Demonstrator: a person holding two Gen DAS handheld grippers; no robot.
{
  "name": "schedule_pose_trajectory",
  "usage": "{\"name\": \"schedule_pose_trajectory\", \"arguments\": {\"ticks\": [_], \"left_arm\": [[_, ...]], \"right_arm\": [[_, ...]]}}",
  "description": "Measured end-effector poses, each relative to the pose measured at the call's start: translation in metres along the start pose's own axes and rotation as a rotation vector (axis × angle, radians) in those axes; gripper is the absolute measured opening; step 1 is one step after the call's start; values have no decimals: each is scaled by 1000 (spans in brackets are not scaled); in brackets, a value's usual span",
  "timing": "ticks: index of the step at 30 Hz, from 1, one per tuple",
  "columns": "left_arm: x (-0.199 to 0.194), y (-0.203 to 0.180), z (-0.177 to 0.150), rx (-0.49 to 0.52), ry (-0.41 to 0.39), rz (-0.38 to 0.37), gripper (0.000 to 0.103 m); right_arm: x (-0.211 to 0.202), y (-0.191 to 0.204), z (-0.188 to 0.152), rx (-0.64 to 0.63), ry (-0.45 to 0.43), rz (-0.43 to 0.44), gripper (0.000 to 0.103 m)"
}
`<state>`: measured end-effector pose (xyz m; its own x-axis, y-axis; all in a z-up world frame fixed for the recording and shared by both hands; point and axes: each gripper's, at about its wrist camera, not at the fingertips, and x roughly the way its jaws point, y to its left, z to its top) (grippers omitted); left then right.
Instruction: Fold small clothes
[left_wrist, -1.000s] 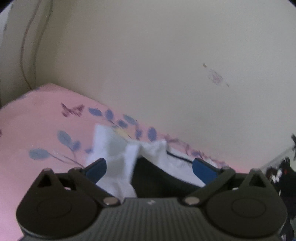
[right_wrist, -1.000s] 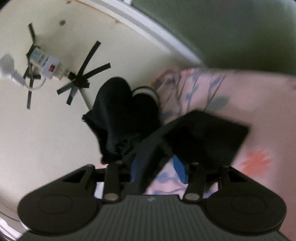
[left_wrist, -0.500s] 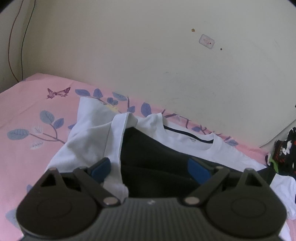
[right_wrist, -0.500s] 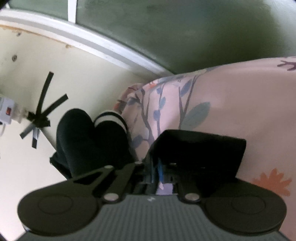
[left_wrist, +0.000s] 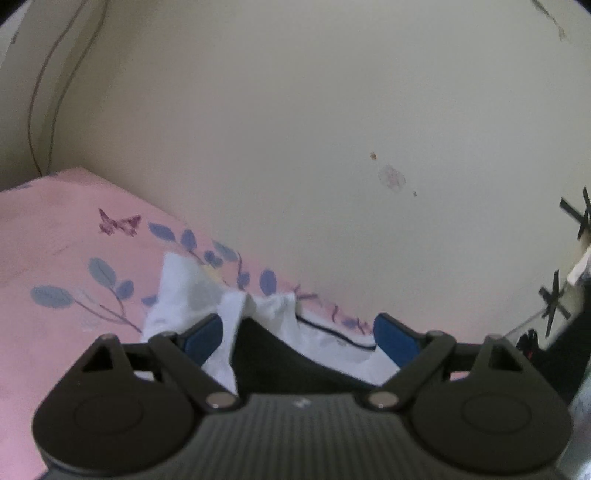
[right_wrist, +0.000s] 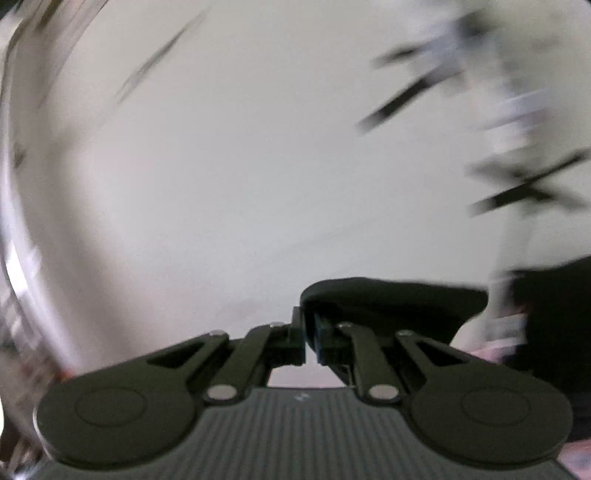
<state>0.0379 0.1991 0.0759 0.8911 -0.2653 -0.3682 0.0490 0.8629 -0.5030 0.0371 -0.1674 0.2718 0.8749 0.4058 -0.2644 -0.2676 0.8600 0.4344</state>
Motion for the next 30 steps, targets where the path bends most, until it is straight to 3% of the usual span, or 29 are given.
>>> {"name": "schedule_pose_trajectory", "arguments": {"ticks": [2, 3, 4, 6, 8, 10, 14, 18, 21, 25, 26, 27, 28, 29, 30], "left_arm": [[-2, 8, 3, -12, -12, 8, 92], [-1, 12, 4, -19, -12, 12, 92], [0, 16, 5, -25, -7, 17, 92], [5, 21, 5, -23, 8, 28, 91], [8, 22, 5, -17, 23, 34, 91], [9, 20, 4, -10, 32, 17, 91], [14, 13, -2, 26, 55, 22, 91], [22, -1, -10, 72, 80, 13, 92], [31, -18, -18, 149, 96, 38, 93], [50, -42, -30, 247, 132, 75, 89], [56, -48, -33, 273, 145, 81, 77], [63, -53, -36, 300, 162, 90, 45], [70, -56, -39, 329, 190, 111, 25], [78, -57, -42, 353, 212, 154, 6], [81, -55, -43, 362, 205, 200, 4]], "right_arm": [[51, 36, -20, -55, 110, 69, 6], [77, 50, -34, -73, 196, 124, 12], [98, 58, -45, -76, 287, 188, 26], [126, 60, -63, -49, 392, 205, 29], [121, 48, -64, -33, 377, 217, 30], [104, 25, -56, -36, 322, 176, 35], [63, -41, -54, 6, 247, -22, 46], [40, -107, -70, 47, 250, -222, 49], [35, -137, -86, 120, 258, -253, 49], [50, -156, -105, 204, 312, -213, 49], [57, -159, -110, 216, 335, -198, 50], [61, -159, -116, 206, 354, -193, 22], [66, -153, -119, 161, 358, -208, 6], [71, -142, -120, 91, 340, -236, 4], [73, -132, -122, 5, 314, -266, 1]]}}
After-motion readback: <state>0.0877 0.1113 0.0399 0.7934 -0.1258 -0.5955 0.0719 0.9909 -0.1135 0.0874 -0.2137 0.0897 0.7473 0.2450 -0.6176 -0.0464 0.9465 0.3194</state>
